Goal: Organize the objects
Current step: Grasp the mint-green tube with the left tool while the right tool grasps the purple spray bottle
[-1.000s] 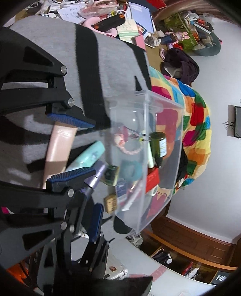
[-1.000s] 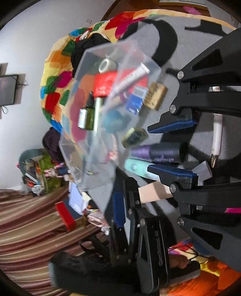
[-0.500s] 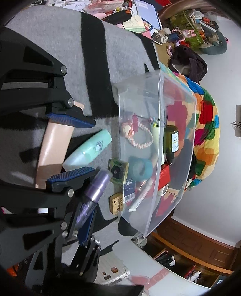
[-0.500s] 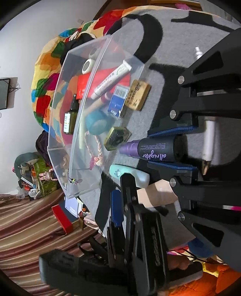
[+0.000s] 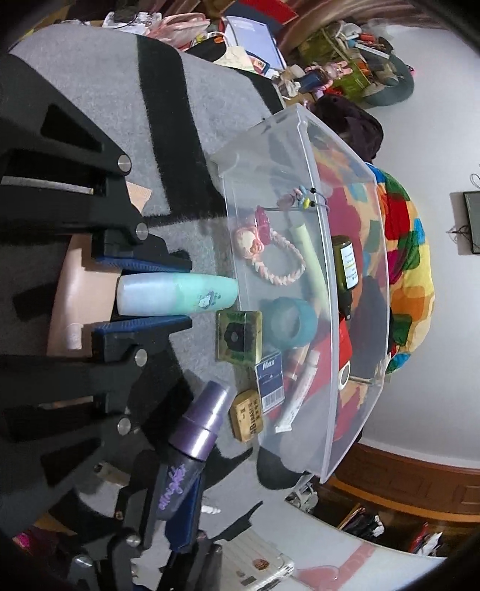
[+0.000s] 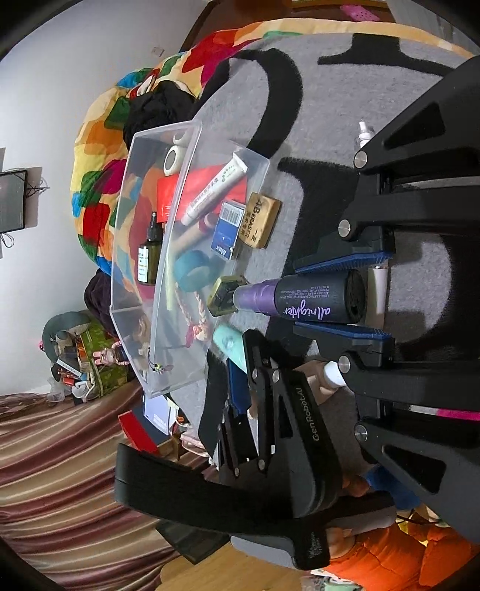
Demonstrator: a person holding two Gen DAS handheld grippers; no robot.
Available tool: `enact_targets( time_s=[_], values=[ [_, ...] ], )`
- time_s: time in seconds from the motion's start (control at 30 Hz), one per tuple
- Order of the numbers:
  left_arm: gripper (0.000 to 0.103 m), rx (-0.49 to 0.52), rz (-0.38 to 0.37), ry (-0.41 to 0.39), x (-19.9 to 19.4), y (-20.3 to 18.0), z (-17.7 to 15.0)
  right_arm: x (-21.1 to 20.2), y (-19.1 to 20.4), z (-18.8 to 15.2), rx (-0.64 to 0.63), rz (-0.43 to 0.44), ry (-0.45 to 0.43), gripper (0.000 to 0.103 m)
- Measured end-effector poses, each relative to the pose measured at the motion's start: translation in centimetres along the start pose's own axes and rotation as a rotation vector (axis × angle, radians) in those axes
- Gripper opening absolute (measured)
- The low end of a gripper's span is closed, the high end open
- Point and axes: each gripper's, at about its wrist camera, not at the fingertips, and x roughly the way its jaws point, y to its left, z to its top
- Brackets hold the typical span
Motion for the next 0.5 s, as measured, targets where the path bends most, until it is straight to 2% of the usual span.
enact_targets(
  time_s=[0.13,0.5],
  values=[
    [0.022,0.005,0.014,-0.016,-0.5,0.1,-0.6,-0.3,-0.2,-0.1,0.017,0.009,-0.009,0.024],
    [0.022,-0.012,-0.046,-0.117,-4.6,0.3,-0.3,-3.1,-0.9,0.9,0.046,0.0,-0.088,0.023]
  ],
)
